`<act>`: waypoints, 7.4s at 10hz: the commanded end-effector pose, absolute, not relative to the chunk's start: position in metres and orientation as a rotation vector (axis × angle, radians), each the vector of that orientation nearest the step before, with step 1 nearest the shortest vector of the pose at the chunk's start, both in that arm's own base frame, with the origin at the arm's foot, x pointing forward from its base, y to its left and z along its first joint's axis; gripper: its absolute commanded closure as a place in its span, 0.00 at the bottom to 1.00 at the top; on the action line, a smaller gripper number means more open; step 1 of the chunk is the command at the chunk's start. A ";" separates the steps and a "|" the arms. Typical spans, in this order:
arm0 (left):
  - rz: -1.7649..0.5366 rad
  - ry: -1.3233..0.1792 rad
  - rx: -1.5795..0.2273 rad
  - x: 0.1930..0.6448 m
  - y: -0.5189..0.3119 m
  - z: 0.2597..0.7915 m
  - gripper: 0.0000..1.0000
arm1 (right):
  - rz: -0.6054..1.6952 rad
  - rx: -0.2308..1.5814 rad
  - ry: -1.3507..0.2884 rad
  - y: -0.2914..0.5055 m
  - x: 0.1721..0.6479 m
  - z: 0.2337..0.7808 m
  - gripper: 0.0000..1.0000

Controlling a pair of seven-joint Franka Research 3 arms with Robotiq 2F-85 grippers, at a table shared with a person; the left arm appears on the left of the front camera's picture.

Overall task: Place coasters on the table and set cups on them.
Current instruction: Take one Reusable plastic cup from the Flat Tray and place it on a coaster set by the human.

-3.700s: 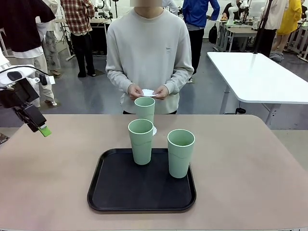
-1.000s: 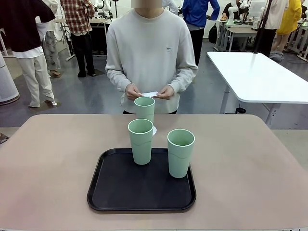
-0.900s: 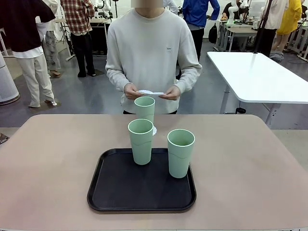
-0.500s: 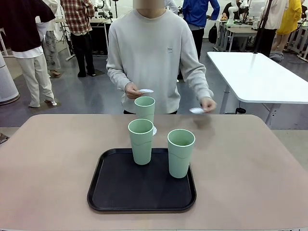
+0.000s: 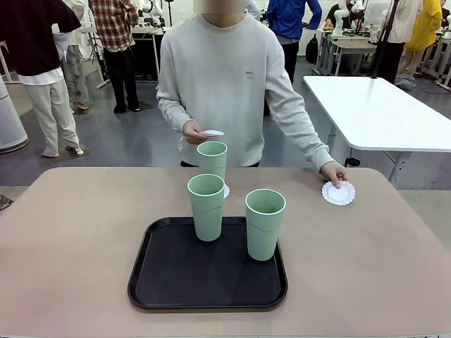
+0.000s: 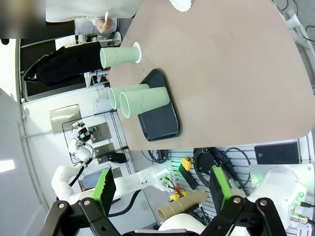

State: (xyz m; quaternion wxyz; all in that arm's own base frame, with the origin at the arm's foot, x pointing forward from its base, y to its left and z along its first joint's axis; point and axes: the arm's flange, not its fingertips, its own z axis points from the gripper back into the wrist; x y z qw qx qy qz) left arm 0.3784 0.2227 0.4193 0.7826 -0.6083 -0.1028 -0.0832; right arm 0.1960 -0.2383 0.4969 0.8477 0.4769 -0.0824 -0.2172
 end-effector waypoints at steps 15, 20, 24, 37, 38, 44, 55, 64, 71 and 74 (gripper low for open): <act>-0.184 -0.222 -1.314 0.377 0.222 0.421 0.00 | 0.109 0.843 -0.226 -0.185 0.293 0.540 0.00; -0.184 -0.222 -1.314 0.377 0.222 0.421 0.00 | 0.444 0.599 -0.611 -0.065 0.371 0.547 0.00; -0.184 -0.222 -1.314 0.377 0.222 0.421 0.00 | 0.552 0.678 -0.372 -0.024 0.368 0.541 0.00; -0.184 -0.222 -1.314 0.377 0.222 0.421 0.00 | 1.167 0.710 -0.739 0.025 0.368 0.430 0.00; -0.184 -0.222 -1.314 0.377 0.222 0.421 0.00 | 1.213 0.671 -0.780 0.035 0.372 0.413 0.00; -0.184 -0.222 -1.314 0.377 0.222 0.421 0.00 | 1.240 0.678 -0.748 0.038 0.378 0.413 0.00; -0.184 -0.222 -1.314 0.377 0.222 0.421 0.00 | 1.351 0.872 -0.866 0.074 0.383 0.331 0.00; -0.184 -0.222 -1.314 0.377 0.222 0.421 0.00 | 1.294 0.913 -0.906 0.080 0.396 0.310 0.00; -0.184 -0.222 -1.314 0.377 0.222 0.421 0.00 | 1.263 1.086 -0.986 0.091 0.406 0.280 0.00; -0.184 -0.222 -1.314 0.377 0.222 0.421 0.00 | 1.333 1.109 -0.965 0.100 0.403 0.275 0.00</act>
